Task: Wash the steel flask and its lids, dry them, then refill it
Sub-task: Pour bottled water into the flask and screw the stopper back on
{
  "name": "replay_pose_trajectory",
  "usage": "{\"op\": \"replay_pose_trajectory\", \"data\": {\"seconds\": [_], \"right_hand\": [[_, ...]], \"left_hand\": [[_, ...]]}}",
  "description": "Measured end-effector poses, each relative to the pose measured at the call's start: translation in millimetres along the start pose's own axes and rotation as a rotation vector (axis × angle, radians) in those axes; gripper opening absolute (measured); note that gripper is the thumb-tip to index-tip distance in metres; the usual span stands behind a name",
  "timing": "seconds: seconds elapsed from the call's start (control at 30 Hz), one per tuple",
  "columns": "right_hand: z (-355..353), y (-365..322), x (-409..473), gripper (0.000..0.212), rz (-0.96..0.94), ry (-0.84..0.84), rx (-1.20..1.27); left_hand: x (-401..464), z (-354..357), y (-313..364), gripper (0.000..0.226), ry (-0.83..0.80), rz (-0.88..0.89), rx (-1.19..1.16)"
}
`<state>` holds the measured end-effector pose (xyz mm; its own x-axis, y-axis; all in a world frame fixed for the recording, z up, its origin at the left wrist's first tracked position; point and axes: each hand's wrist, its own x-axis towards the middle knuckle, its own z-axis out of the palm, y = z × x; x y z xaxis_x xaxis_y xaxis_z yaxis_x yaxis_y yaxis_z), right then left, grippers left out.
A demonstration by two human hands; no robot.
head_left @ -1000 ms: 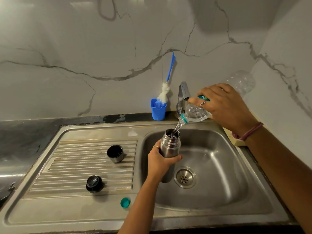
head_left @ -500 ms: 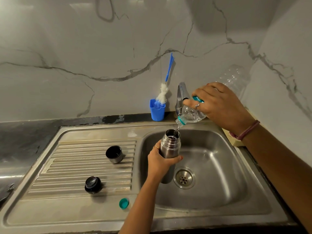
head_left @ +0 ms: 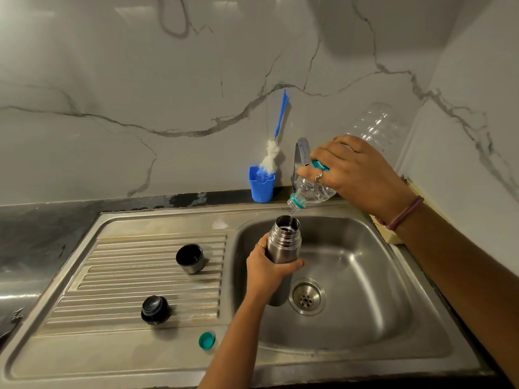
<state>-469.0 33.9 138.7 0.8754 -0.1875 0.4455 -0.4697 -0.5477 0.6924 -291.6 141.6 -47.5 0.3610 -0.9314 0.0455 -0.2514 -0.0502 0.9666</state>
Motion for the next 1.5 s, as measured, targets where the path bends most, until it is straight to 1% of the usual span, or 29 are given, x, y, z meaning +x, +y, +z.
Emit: {"op": "replay_pose_trajectory", "data": {"seconds": [0.07, 0.17, 0.33, 0.47, 0.6, 0.67, 0.77, 0.93, 1.0, 1.1, 1.2, 1.3, 1.37, 1.5], "right_hand": [[-1, 0, 2, 0.069, -0.01, -0.008, -0.003], [-2, -1, 4, 0.061, -0.02, 0.008, 0.011], [-3, -3, 8, 0.056, -0.015, 0.02, 0.053], [-3, -6, 12, 0.057, 0.019, 0.006, 0.061], [-2, -13, 16, 0.069, 0.112, -0.039, 0.07], [0, -17, 19, 0.068, 0.171, -0.05, 0.096], [4, -24, 23, 0.068, 0.278, -0.11, 0.155], [3, -36, 40, 0.079, 0.521, -0.282, 0.415], [3, -42, 49, 0.08, 0.641, -0.311, 0.547], [5, -56, 59, 0.076, 0.799, -0.248, 0.719], [9, -71, 71, 0.073, 0.911, -0.16, 0.917], [12, -87, 82, 0.073, 0.98, -0.081, 1.086], [14, -98, 89, 0.071, 1.025, -0.043, 1.198], [23, -118, 101, 0.069, 1.086, -0.006, 1.308]], "left_hand": [[0, -1, 1, 0.073, 0.001, -0.004, 0.006], [1, -3, 1, 0.073, -0.001, -0.006, 0.011], [3, -6, 2, 0.075, -0.007, -0.005, 0.018], [4, -11, 5, 0.074, 0.002, 0.002, 0.016], [6, -20, 10, 0.071, -0.009, 0.003, 0.012], [7, -26, 14, 0.068, -0.011, 0.005, 0.017], [9, -35, 22, 0.059, -0.001, -0.001, 0.0], [16, -56, 33, 0.056, 0.019, 0.01, -0.023], [19, -66, 37, 0.055, 0.029, 0.026, -0.034], [27, -84, 43, 0.056, 0.062, 0.059, -0.056], [38, -106, 49, 0.056, 0.105, 0.083, -0.085], [45, -131, 54, 0.059, 0.147, 0.104, -0.095], [49, -149, 57, 0.057, 0.18, 0.116, -0.087], [53, -187, 64, 0.054, 0.224, 0.122, -0.072]]}}
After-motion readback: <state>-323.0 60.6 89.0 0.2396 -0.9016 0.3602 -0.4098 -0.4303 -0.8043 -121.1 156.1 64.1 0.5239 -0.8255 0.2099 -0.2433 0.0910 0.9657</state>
